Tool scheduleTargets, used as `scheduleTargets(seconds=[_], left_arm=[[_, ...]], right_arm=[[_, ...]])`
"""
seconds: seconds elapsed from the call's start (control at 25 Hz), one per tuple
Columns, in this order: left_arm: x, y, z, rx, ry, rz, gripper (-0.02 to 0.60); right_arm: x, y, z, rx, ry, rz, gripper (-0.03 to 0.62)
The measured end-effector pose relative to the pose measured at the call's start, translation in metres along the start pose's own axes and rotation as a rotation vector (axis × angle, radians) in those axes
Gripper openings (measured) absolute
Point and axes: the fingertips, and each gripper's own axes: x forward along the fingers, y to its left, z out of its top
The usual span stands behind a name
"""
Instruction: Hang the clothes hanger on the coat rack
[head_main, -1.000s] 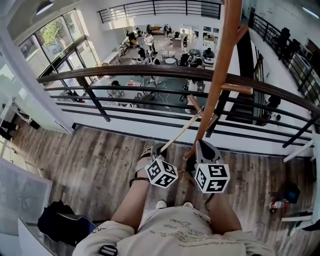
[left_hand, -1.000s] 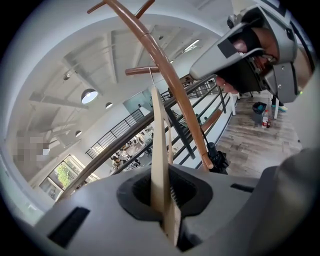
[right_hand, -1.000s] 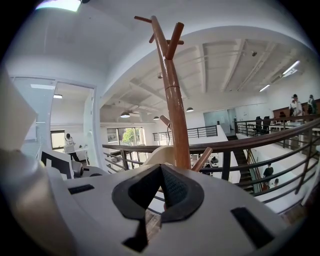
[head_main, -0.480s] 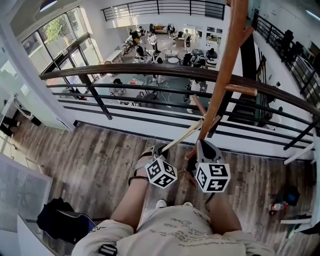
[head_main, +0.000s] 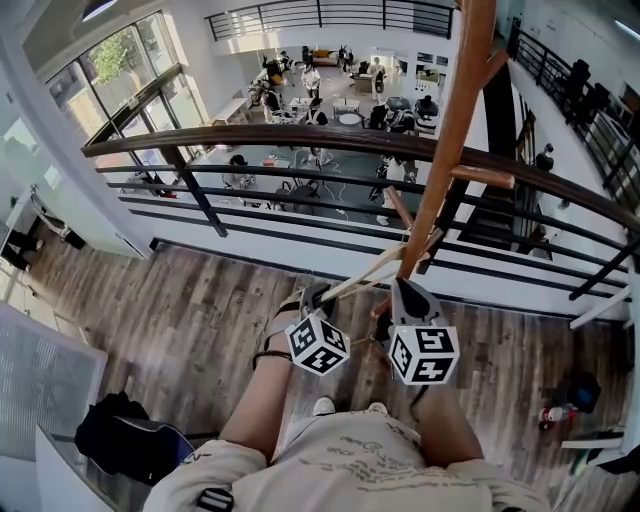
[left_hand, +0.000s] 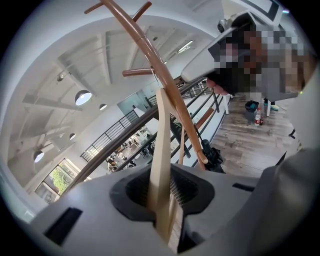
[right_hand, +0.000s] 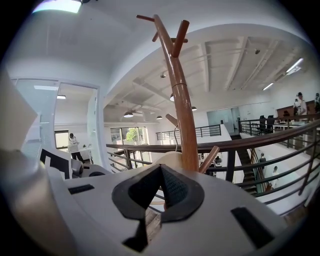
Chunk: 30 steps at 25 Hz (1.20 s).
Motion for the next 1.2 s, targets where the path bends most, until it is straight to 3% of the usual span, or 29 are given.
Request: scheduleTargets(seconds=[0.24,0.44,0.72,0.92,1.0,1.08,1.2], left_arm=[[-0.009,0.008,0.004,-0.001,-0.056,0.031,0.106],[-0.025,0.010,0.020,-0.047,-0.205,-0.032,0.129],[-0.052,0.013,0.042,-0.116,-0.399,-0.058,0.132],[-0.077,0.046,0.043,-0.337,-0.504,-0.018,0.101],[-0.081,0.061,0.037,-0.423,-0.518,0.027,0.026],[-0.082,0.074,0.031,-0.515,-0.519,0.068,0.006],[-0.079,0.091,0.014,-0.644,-0.451,0.162,0.005]], right_arm=[[0.001,0.005,-0.001,0.001,0.000,0.018,0.002],[0.005,0.009,-0.001,0.010,0.002,0.037,0.003],[0.007,0.013,-0.003,0.009,0.003,0.060,0.002],[0.014,0.025,-0.003,0.005,0.006,0.078,0.002],[0.016,0.027,-0.002,0.005,0.005,0.084,0.002],[0.018,0.029,-0.002,0.005,0.002,0.091,0.002],[0.019,0.032,0.001,0.002,-0.005,0.102,0.002]])
